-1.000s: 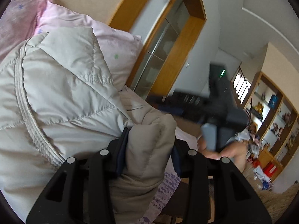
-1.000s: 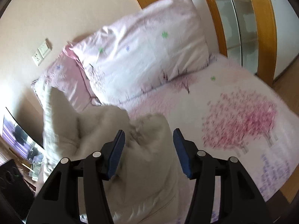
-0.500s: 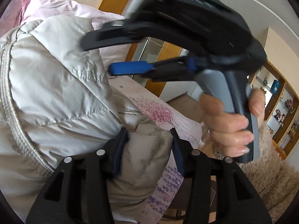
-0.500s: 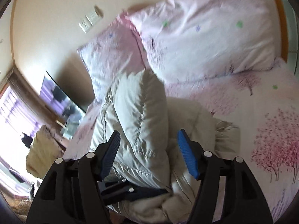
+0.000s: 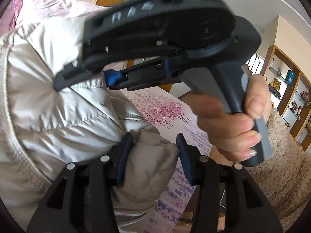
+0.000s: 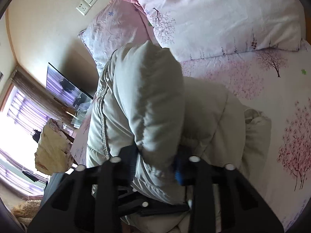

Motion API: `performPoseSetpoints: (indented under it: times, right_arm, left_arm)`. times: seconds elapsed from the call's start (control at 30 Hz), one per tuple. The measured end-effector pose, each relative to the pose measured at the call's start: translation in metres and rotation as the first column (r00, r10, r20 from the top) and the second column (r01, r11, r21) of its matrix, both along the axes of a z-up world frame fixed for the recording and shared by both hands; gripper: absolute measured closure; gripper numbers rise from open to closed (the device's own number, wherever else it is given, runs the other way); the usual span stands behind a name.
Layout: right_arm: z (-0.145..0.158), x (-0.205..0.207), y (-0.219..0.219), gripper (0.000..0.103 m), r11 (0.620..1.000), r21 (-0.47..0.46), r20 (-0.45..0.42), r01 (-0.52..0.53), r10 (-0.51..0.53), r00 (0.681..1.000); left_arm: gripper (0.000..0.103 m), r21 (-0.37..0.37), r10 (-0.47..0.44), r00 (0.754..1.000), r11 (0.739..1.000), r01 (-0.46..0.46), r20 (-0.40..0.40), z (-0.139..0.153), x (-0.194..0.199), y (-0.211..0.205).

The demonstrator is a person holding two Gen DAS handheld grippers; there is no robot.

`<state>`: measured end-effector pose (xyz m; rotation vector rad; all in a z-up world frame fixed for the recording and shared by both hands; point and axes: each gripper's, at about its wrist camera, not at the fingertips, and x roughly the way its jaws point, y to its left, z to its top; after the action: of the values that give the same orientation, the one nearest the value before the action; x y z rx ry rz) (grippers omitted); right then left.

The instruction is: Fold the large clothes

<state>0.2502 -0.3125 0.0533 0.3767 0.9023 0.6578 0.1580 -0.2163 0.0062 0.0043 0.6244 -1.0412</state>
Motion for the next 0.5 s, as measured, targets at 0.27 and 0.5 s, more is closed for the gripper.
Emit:
performPoseSetpoints:
  times: [0.27,0.5]
  right_arm:
    - [0.004,-0.005,-0.004,0.086,0.998,-0.031,0.038,0.048,-0.047,0.998]
    - [0.012,-0.016,-0.003,0.089,0.992,-0.078,0.105,0.1,-0.091,0.99]
  left_arm:
    - [0.044,0.021,-0.045,0.997,0.999,0.044,0.055,0.044,-0.036,0.054]
    - [0.025,0.023,0.333,0.92,0.938,-0.345,0.208,0.091,0.007,0.164]
